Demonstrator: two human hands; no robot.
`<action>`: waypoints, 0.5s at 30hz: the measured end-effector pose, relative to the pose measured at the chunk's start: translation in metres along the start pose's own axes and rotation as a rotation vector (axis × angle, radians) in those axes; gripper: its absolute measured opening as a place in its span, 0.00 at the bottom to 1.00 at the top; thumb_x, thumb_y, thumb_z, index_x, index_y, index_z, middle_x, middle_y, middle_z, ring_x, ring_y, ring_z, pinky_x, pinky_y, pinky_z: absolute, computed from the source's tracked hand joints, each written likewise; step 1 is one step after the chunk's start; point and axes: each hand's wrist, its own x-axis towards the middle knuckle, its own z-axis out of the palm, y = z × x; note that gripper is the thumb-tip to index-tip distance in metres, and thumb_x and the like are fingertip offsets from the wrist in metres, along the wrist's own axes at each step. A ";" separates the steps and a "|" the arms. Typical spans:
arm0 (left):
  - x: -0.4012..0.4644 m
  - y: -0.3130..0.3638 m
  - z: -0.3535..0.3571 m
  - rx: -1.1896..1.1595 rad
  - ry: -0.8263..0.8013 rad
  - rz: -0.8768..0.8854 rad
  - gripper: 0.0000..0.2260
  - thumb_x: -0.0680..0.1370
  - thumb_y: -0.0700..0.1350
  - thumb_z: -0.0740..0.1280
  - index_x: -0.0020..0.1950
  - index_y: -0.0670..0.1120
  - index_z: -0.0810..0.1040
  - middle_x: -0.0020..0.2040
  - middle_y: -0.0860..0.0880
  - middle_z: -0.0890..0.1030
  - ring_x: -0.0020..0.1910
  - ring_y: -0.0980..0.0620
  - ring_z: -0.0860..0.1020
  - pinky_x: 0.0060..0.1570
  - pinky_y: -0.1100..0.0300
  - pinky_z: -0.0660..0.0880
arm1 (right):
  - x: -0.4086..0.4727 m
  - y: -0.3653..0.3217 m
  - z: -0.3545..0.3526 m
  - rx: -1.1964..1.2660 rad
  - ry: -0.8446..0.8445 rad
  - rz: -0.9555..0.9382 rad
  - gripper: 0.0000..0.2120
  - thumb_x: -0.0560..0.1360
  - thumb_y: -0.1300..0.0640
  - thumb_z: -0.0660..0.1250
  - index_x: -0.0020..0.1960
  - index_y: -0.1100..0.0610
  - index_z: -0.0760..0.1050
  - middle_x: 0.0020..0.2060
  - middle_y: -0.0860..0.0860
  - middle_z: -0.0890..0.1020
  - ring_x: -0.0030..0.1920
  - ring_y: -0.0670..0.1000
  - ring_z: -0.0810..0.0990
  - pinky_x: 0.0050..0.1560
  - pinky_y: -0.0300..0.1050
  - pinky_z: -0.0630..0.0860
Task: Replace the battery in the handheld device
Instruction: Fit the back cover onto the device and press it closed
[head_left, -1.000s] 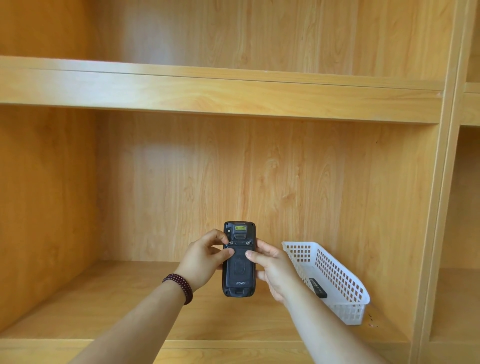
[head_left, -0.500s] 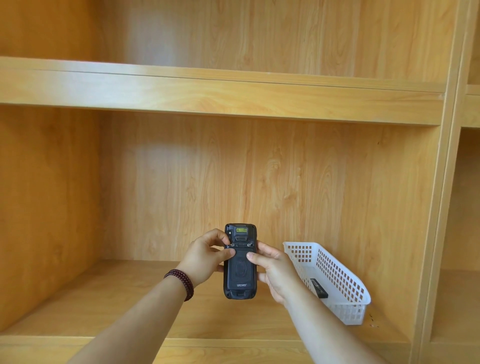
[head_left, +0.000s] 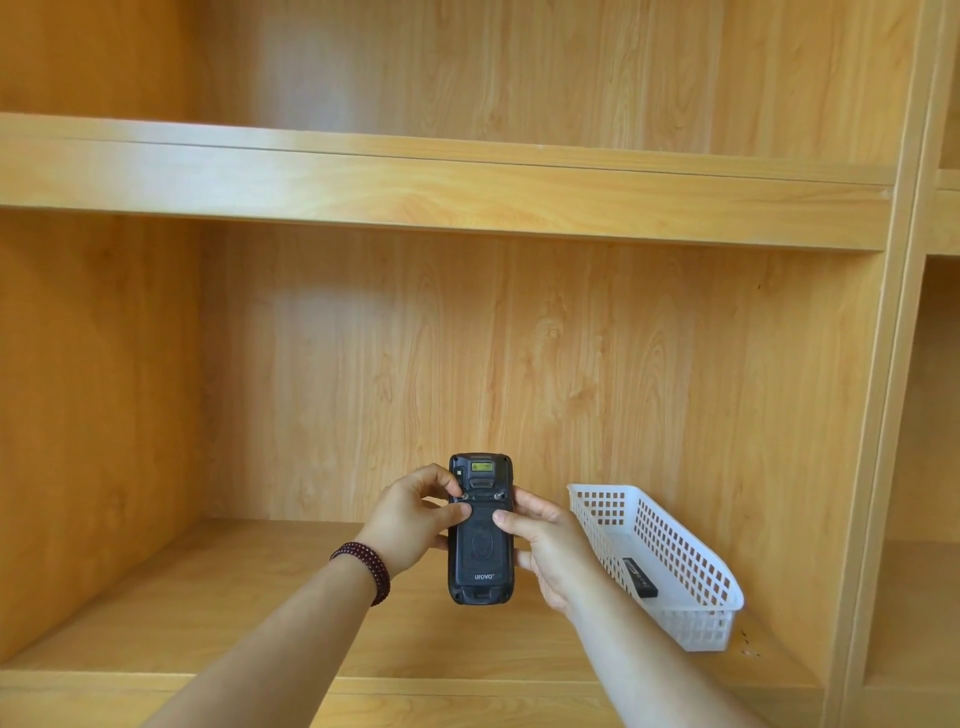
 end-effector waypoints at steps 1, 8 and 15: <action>0.001 0.000 0.000 0.003 -0.005 0.008 0.08 0.74 0.36 0.72 0.40 0.45 0.75 0.53 0.41 0.81 0.46 0.43 0.85 0.43 0.43 0.83 | 0.000 0.000 0.000 0.003 -0.004 -0.002 0.15 0.76 0.68 0.68 0.58 0.55 0.82 0.52 0.52 0.87 0.52 0.50 0.86 0.49 0.50 0.82; 0.000 0.002 -0.001 -0.002 -0.018 0.033 0.07 0.76 0.37 0.70 0.44 0.47 0.75 0.53 0.44 0.81 0.46 0.45 0.85 0.44 0.44 0.83 | 0.003 -0.002 -0.003 -0.010 -0.029 -0.026 0.15 0.76 0.68 0.68 0.59 0.54 0.81 0.55 0.54 0.85 0.55 0.52 0.85 0.52 0.53 0.83; -0.001 0.002 -0.001 -0.013 -0.005 0.009 0.08 0.75 0.37 0.71 0.40 0.44 0.73 0.53 0.43 0.82 0.46 0.46 0.85 0.43 0.42 0.83 | 0.005 0.001 -0.002 -0.007 -0.023 -0.032 0.15 0.76 0.68 0.68 0.58 0.53 0.81 0.55 0.53 0.86 0.52 0.49 0.86 0.49 0.51 0.83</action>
